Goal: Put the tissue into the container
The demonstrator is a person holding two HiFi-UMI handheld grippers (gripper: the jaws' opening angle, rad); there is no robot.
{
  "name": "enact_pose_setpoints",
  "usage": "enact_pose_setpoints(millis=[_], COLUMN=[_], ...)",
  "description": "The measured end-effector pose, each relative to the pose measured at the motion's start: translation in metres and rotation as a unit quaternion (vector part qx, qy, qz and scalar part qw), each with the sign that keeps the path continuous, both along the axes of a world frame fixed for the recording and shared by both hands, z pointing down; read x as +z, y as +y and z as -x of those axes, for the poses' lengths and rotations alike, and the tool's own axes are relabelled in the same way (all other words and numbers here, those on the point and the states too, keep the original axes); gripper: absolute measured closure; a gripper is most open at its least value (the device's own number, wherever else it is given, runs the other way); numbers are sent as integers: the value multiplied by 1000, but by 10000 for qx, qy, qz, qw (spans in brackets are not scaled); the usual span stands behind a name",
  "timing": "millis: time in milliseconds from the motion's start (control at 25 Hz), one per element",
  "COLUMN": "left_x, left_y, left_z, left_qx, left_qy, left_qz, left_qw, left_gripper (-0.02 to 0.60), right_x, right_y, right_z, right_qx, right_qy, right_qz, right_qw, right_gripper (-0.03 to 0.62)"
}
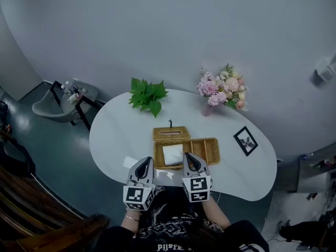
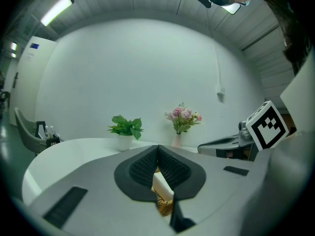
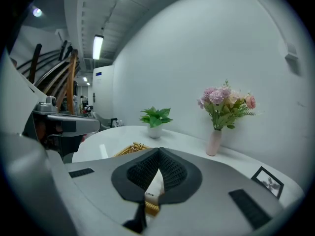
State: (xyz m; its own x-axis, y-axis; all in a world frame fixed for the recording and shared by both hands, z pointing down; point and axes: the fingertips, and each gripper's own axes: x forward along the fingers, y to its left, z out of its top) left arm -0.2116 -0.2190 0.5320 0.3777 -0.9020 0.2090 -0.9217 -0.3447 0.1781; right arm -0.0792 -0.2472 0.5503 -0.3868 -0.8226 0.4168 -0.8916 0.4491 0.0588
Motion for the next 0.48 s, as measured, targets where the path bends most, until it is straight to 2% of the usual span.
enact_pose_setpoints(millis=[480], left_x=[1], left_y=[-2], left_z=[-5], left_qx=[107], left_qy=[-119], left_qz=[-11], left_qw=[9999], left_gripper=[557], right_x=[-2], right_y=[0], right_z=[6], right_qx=[-194], right_qy=[-16], right_qz=[-111], right_qw=[9997], right_gripper=[571])
